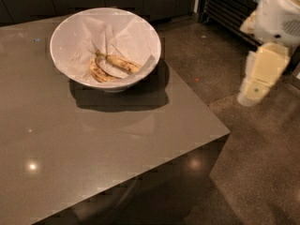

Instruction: Pick banana from white bowl

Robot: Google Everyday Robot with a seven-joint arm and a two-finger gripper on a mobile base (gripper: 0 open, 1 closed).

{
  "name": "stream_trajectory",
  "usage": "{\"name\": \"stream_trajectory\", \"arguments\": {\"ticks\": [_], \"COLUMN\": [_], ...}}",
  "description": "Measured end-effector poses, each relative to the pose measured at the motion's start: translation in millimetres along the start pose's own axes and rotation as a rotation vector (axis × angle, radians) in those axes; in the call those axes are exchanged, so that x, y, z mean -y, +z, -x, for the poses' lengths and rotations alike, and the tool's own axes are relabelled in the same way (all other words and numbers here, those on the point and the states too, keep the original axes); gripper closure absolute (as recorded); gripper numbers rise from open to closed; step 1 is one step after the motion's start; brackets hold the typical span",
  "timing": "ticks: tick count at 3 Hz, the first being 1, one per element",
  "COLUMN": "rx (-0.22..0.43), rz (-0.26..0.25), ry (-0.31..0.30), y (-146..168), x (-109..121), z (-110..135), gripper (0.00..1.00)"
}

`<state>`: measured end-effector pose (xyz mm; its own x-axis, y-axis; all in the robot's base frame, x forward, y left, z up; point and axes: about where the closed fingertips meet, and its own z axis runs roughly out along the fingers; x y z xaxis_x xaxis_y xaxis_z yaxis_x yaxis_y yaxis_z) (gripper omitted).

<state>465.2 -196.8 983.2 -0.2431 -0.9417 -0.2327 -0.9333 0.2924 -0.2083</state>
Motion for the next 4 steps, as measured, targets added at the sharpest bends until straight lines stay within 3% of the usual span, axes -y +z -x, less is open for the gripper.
{"name": "stream_trajectory", "arguments": {"ticks": [1, 2, 3, 4], "rx": [-0.022, -0.001, -0.005, 0.012], "rz": [0.058, 0.036, 0.010, -0.006], "ry": [0.003, -0.003, -0.046, -0.047], "y": [29.8, 29.5, 36.9, 37.9], "x": [46.7, 49.9, 63.8, 67.7], "z": [60.9, 66.1, 118.6, 123.6], "gripper": [0.00, 0.00, 0.00, 0.00]}}
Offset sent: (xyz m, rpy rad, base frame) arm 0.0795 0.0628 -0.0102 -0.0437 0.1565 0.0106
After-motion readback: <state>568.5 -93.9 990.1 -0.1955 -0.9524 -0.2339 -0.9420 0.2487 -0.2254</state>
